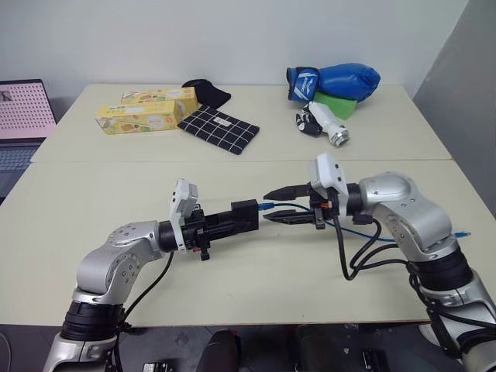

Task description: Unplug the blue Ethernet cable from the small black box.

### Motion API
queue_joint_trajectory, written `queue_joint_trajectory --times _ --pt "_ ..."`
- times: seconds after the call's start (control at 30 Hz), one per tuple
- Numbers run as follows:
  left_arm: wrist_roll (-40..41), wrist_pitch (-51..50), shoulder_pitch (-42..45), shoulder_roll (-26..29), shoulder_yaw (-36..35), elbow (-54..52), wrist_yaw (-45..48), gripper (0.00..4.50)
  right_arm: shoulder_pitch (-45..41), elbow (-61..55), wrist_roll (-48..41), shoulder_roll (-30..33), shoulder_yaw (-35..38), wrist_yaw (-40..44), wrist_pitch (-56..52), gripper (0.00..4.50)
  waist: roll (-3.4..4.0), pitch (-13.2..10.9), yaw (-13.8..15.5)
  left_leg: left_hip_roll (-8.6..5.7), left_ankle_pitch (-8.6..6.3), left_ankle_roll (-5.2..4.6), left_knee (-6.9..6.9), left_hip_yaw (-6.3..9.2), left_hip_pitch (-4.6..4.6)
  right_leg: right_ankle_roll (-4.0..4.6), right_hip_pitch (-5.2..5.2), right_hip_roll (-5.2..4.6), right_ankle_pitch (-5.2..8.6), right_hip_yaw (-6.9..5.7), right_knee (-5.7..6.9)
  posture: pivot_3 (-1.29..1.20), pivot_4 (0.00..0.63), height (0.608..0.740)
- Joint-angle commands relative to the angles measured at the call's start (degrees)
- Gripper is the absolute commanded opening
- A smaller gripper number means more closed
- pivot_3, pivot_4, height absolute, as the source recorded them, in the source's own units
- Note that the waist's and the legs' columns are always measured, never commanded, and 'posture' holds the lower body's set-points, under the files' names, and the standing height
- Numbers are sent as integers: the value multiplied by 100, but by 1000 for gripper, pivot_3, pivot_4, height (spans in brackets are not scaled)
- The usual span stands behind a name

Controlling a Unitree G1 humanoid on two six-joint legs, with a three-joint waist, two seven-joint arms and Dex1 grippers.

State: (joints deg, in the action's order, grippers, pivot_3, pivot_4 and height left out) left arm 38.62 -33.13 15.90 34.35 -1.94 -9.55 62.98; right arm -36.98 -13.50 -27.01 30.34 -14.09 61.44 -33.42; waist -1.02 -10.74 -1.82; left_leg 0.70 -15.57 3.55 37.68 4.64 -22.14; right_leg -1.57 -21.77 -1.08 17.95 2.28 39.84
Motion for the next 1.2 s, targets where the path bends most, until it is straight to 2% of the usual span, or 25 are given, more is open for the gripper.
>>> queue_joint_trajectory --times 0.03,1.2 --pt "-161 307 42 170 115 -23 399 792 -16 -98 -262 -115 159 -202 -427 1851 0 0 -1 0 0 0 0 0 -1 0 -2 0 0 0 0 0 150 740" --pt "-408 563 7 266 178 99 750 792 -164 361 -274 -152 -129 187 -1013 1851 0 0 -3 -1 0 0 6 4 -55 -1 -47 6 0 -10 3 0 150 740"
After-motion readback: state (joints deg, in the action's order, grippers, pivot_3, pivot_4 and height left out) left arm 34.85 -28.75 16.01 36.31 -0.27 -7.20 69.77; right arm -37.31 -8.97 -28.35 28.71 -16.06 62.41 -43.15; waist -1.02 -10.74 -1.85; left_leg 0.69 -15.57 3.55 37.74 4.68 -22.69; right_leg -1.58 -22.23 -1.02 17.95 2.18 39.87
